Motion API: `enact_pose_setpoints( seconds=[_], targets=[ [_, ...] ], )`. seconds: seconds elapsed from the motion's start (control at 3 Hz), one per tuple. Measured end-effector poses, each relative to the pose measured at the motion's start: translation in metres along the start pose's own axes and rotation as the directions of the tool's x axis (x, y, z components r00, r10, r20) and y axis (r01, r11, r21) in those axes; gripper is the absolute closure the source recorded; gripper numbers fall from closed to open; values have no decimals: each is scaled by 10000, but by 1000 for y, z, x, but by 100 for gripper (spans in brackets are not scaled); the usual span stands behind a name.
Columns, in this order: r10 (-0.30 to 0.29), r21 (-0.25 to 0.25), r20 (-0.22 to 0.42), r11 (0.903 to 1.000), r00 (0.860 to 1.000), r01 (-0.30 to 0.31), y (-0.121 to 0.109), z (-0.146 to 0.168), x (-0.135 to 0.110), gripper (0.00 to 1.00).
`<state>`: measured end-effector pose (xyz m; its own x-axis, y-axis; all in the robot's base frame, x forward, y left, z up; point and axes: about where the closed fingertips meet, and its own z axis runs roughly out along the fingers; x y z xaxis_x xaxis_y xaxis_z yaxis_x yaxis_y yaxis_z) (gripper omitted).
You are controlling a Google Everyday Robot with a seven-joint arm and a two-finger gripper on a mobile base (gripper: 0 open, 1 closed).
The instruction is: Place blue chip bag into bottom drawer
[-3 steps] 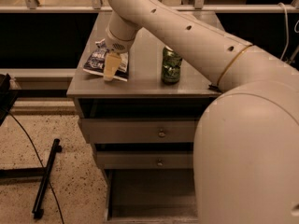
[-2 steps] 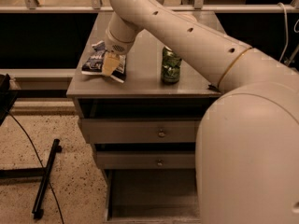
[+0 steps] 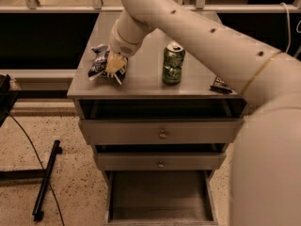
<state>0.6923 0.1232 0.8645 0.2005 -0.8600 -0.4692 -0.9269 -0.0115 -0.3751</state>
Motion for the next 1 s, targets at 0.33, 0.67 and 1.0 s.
enact_pose_setpoints(
  seconds=[0.33,0.67,1.0],
  targets=[
    [-1185,172,1290,9930,9846,1172,52,-55,-21,100],
    [-1668,-131,2589,9843,9514,1762,103,-86,-22,100],
    [-1630,-1034,3051,9738,9383,2028,151,-94,22,100]
  ],
)
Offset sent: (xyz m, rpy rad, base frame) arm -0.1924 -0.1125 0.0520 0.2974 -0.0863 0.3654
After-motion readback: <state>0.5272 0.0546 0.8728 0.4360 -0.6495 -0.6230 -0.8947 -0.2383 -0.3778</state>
